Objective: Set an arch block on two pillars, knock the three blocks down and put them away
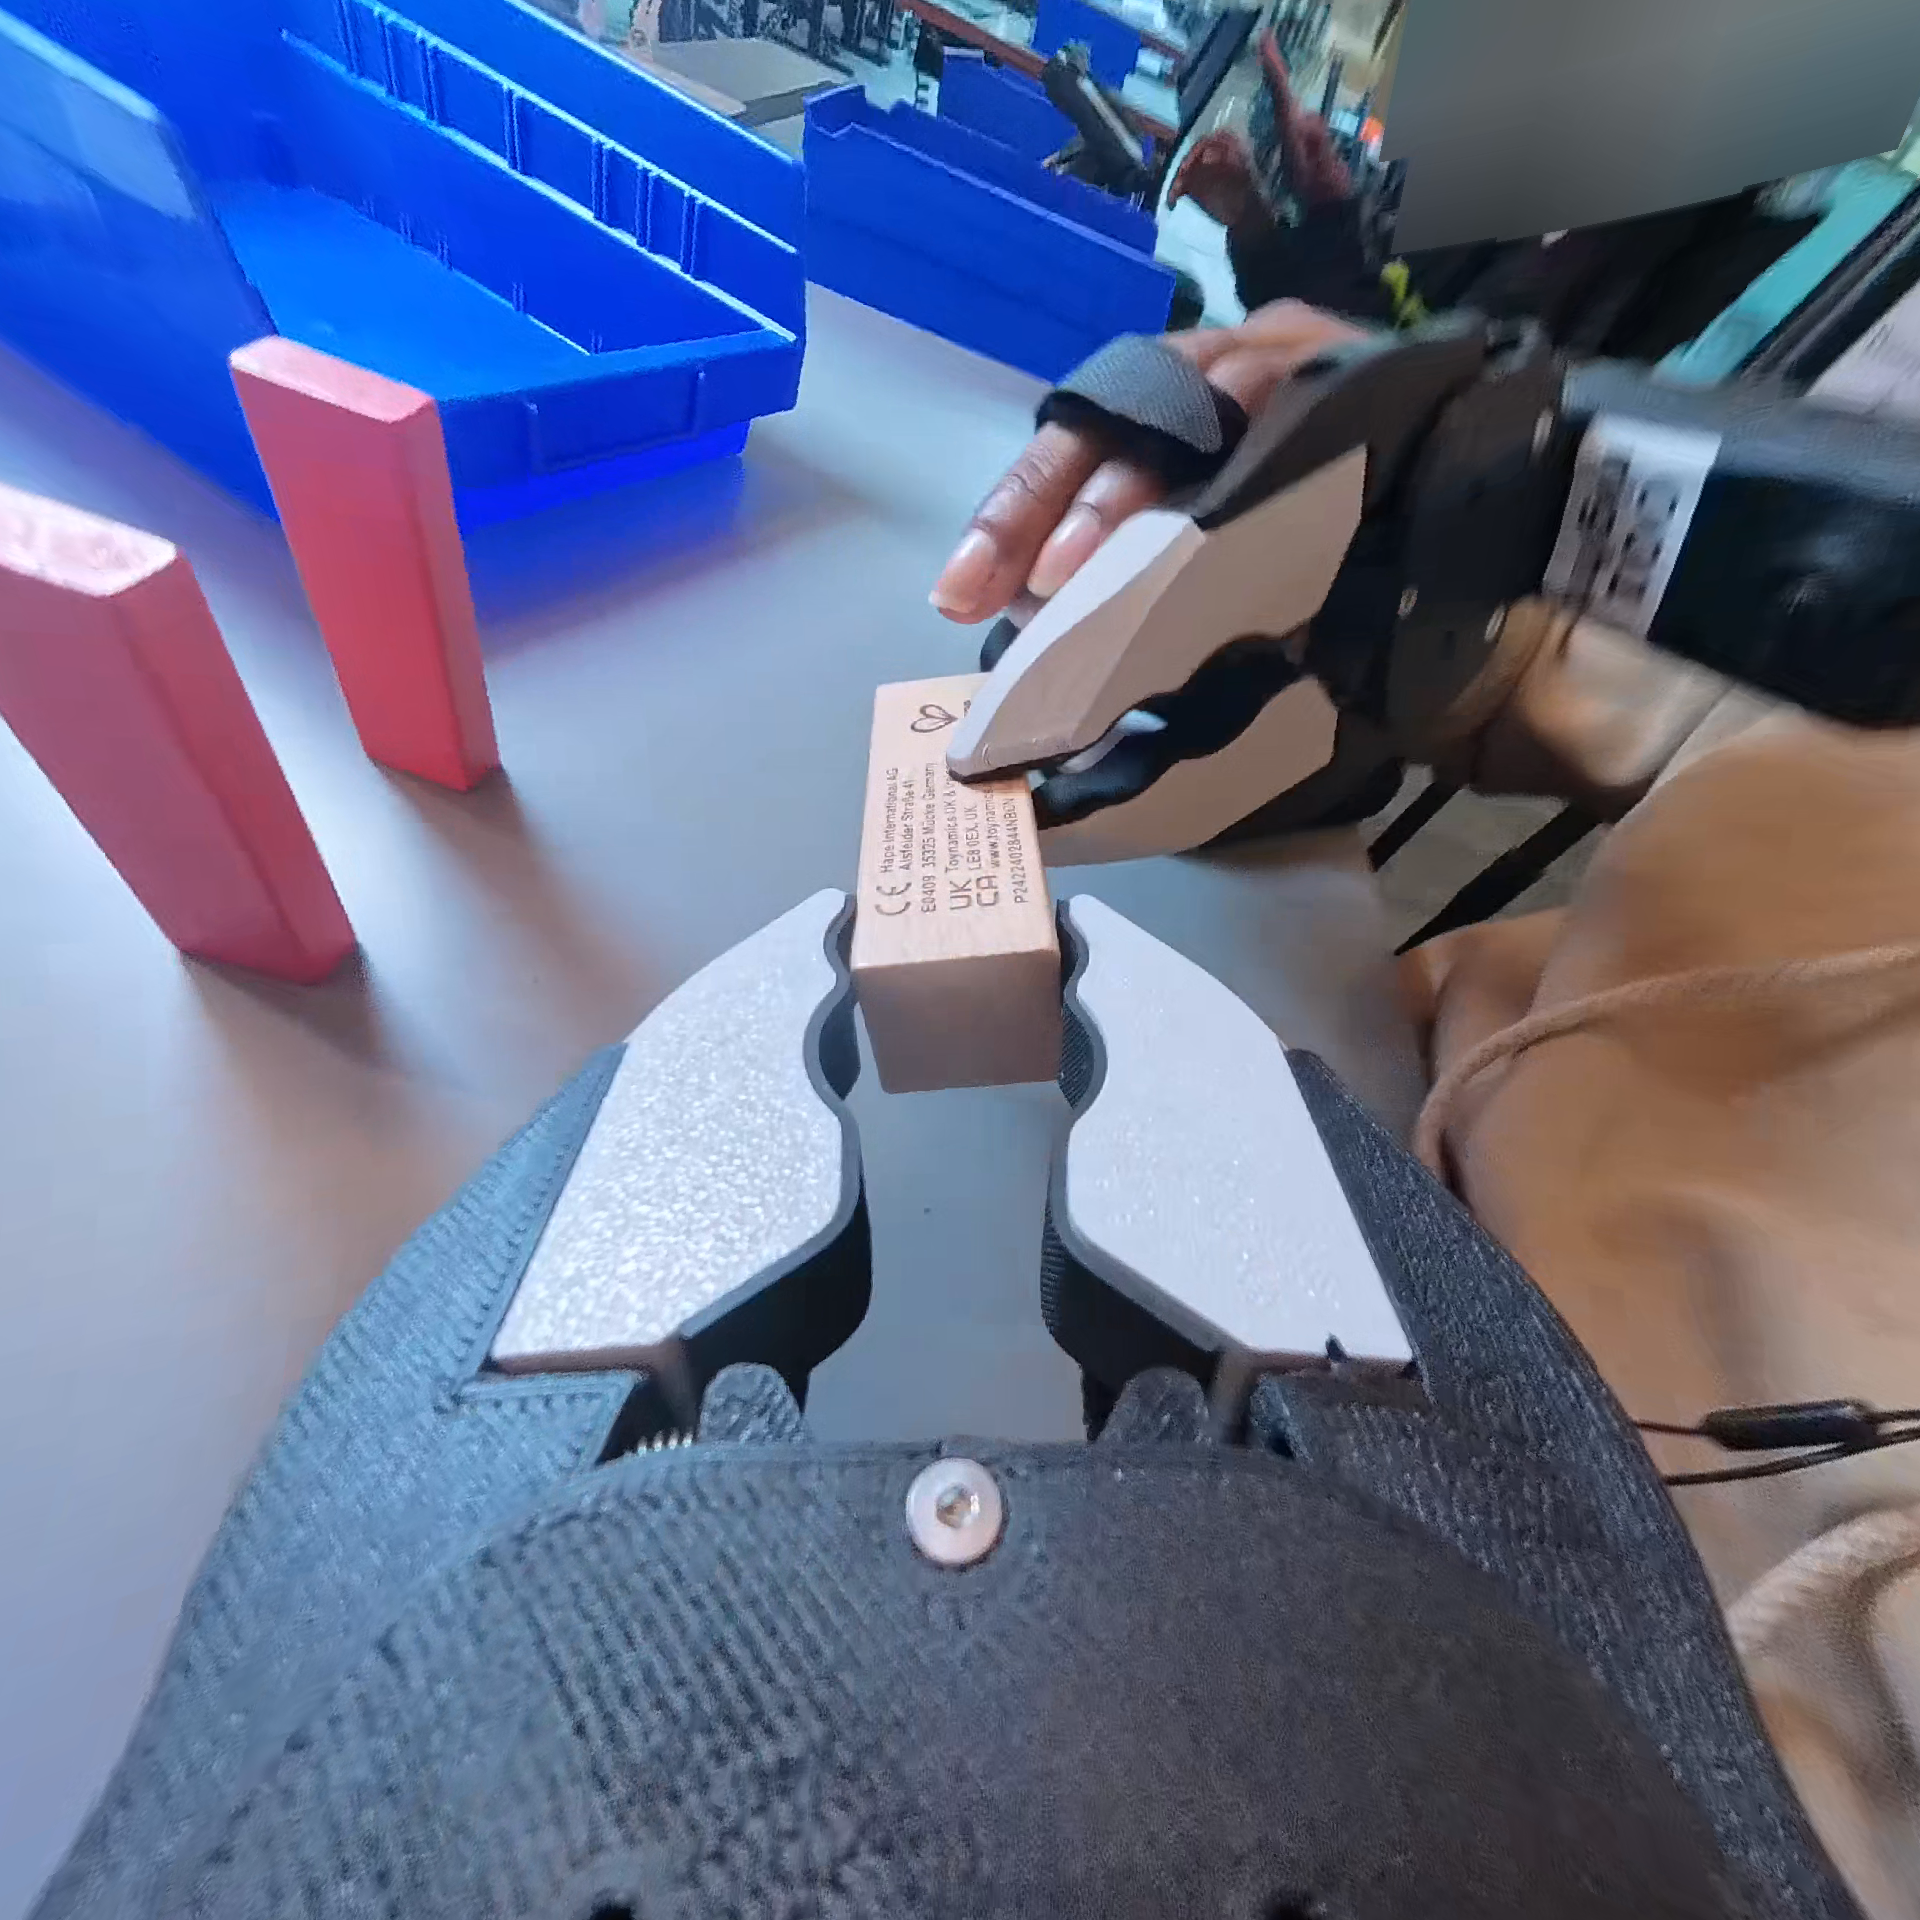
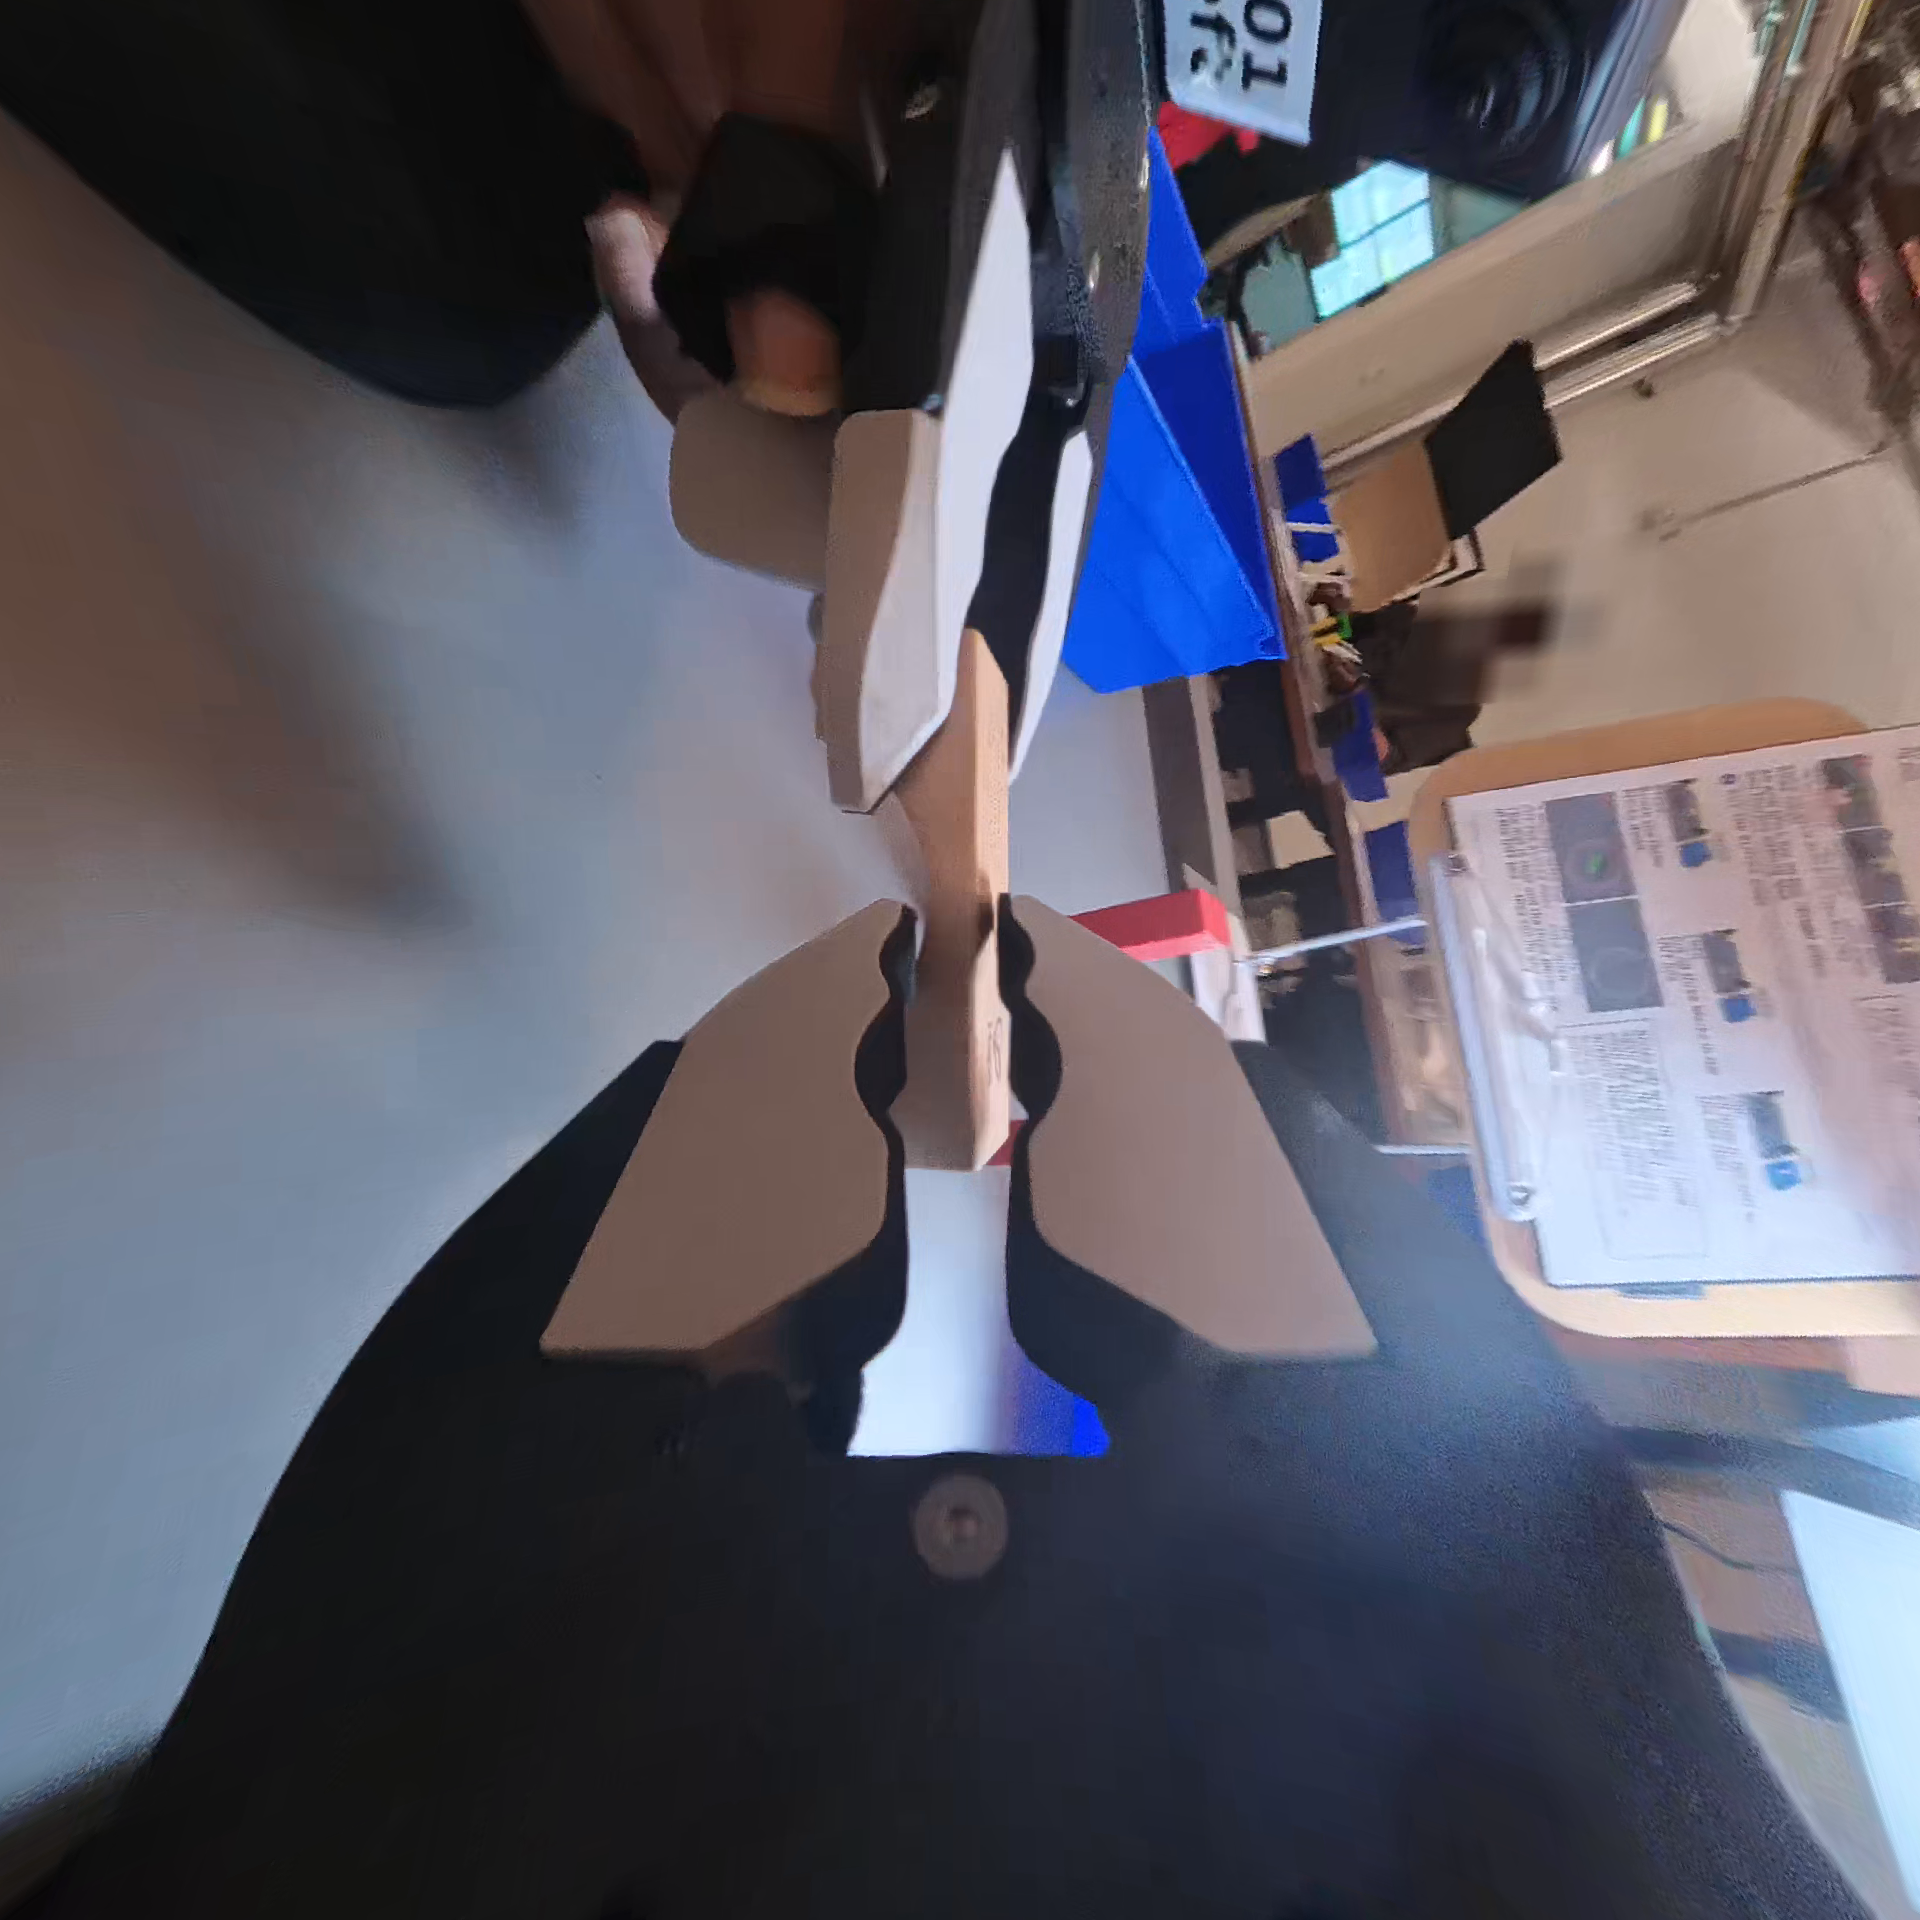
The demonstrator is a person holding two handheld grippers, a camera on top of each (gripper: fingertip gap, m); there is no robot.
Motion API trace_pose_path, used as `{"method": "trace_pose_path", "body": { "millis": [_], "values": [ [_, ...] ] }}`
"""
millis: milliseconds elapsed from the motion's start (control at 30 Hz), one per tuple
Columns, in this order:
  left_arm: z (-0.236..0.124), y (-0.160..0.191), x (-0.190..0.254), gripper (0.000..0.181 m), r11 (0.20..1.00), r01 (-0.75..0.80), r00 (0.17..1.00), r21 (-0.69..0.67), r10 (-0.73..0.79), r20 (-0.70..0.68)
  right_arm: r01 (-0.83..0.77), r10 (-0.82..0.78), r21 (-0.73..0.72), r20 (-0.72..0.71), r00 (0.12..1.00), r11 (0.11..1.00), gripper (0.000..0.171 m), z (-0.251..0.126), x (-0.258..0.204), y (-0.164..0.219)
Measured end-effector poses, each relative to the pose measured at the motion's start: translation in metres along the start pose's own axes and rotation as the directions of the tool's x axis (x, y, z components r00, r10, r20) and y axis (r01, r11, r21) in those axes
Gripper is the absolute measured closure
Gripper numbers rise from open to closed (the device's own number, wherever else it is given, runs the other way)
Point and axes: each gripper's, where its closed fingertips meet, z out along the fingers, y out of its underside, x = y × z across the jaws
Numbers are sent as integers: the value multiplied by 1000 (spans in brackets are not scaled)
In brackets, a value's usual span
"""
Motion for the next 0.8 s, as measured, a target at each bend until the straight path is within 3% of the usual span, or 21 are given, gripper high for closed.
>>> {"method": "trace_pose_path", "body": {
  "millis": [67,167,233,500,600,700,800],
  "values": [
    [-1,0,1,146,992,-125,992,-17,125,33,-114,113,6,71,991,994,134,-2,0,1],
    [-1,4,-3,147,964,-260,960,-55,264,88,-336,332,-31,271,904,941,125,-7,-3,-1],
    [0,7,-4,146,947,-312,943,-70,318,99,-393,382,-51,380,842,918,122,-10,-1,-4],
    [-4,4,2,146,929,-368,925,-33,369,87,-270,365,-245,637,679,931,119,0,-9,3],
    [-4,4,1,147,935,-354,932,-21,355,78,-216,342,-266,677,652,939,123,4,-13,-1],
    [-4,4,1,147,936,-350,934,-22,351,73,-178,324,-276,703,633,945,139,7,-15,-4],
    [-6,3,1,147,941,-340,938,-6,339,68,-155,328,-298,716,616,942,139,8,-14,-4]
  ]
}}
